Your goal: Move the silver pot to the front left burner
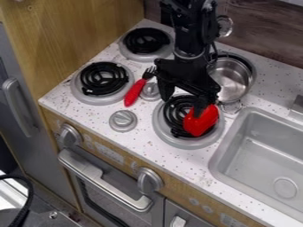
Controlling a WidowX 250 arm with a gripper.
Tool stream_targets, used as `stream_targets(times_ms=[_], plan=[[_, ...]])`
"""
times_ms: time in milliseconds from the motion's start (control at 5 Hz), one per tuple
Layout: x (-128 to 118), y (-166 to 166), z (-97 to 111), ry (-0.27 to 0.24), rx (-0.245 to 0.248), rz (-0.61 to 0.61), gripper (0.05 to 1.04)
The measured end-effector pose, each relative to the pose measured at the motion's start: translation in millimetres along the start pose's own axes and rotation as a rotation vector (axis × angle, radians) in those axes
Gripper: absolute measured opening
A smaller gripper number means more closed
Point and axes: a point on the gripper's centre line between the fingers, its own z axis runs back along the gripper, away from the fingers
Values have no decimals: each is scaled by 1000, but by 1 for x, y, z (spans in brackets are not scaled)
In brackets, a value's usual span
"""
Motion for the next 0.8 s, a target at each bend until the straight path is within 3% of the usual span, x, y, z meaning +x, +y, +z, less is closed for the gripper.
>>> stream_targets(times_ms=[200,400,800], plan=[[-6,-1,-9,34,1,-4,1000],[6,-3,-9,22,6,-17,1000],[62,-8,-14,-83,25,-54,1000]])
